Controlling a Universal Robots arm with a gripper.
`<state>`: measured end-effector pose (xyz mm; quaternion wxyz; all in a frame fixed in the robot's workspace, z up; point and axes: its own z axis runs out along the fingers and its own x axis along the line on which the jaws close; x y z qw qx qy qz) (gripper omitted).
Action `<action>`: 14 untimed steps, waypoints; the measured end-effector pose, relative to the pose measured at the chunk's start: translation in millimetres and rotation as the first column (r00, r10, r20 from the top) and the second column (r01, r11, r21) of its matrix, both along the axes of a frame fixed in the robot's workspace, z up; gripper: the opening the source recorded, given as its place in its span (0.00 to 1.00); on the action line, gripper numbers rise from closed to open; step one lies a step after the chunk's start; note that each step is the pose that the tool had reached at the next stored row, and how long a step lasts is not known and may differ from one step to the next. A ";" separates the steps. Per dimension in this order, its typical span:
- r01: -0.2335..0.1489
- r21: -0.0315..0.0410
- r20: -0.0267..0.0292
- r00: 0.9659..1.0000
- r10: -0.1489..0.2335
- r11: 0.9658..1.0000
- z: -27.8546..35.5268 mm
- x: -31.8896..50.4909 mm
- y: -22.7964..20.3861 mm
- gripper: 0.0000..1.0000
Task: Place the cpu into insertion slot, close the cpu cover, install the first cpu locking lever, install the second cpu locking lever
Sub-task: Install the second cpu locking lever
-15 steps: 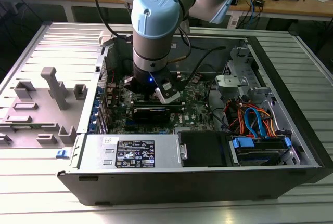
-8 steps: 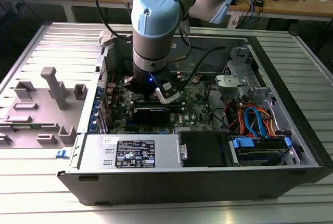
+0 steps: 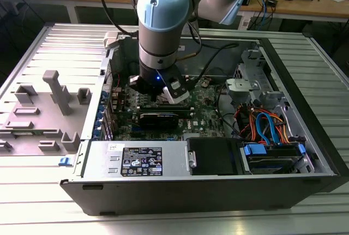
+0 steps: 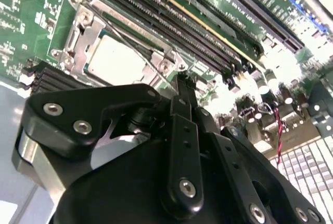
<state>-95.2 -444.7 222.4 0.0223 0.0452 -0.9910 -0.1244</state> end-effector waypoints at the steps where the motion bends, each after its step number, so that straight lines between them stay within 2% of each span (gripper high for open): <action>1: 0.000 0.000 0.000 1.000 0.000 1.000 2.2 0.0 0.0 0.11; 2: 0.000 0.000 0.000 1.000 0.000 1.000 6.2 0.0 0.0 0.11; 7: 0.000 0.005 0.000 1.000 0.000 1.000 15.9 0.0 0.0 0.11; 11: 0.000 0.006 0.000 1.000 0.000 1.000 28.9 0.0 0.0 0.11; 14: 0.000 0.006 0.000 1.000 0.000 1.000 29.6 0.0 0.0 0.11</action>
